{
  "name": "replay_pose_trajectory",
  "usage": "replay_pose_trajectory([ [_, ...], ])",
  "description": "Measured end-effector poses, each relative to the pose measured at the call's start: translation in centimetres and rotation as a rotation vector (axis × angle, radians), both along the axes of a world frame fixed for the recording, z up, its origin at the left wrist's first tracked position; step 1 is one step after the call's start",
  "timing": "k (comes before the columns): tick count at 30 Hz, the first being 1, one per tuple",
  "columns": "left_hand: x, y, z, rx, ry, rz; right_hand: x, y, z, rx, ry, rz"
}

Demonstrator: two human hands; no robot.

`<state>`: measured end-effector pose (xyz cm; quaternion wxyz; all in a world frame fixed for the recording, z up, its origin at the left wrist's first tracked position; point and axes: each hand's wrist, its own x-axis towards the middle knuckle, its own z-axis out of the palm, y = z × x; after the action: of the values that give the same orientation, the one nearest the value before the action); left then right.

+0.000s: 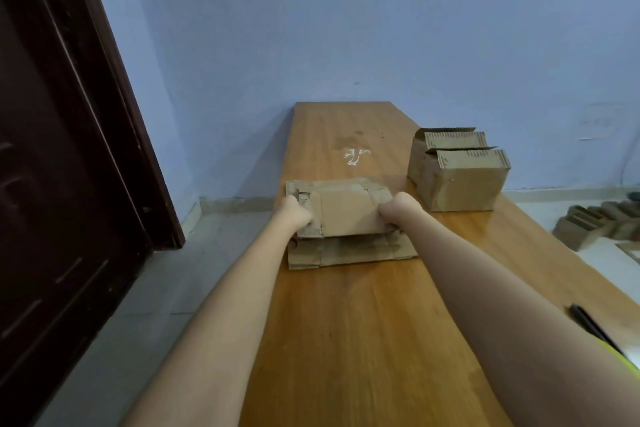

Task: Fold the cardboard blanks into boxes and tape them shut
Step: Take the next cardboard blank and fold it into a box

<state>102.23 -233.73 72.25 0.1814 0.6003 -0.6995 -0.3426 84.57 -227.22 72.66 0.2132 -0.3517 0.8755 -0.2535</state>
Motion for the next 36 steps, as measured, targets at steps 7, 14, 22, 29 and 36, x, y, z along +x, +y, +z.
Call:
replay_pose_trajectory([
  [7, 2.0, 0.9, 0.8, 0.106, 0.096, -0.004, 0.4, 0.8, 1.6, -0.352, -0.341, -0.055],
  [14, 3.5, 3.0, 2.8, -0.081, -0.128, -0.052, 1.4, 3.2, 4.7, -0.571, -0.247, 0.005],
  [22, 4.9, 4.5, 6.3, -0.184, -0.067, 0.059, 1.1, 8.1, 8.4, -0.727, -0.168, 0.172],
  [29, 4.7, 6.8, 7.2, -0.098, 0.318, -0.024, 0.5, 11.0, 10.4, -0.850, -0.227, 0.091],
  [36, 4.4, 9.3, 7.9, -0.075, 0.569, 0.012, 0.9, 13.6, 11.4, -0.973, -0.379, -0.101],
])
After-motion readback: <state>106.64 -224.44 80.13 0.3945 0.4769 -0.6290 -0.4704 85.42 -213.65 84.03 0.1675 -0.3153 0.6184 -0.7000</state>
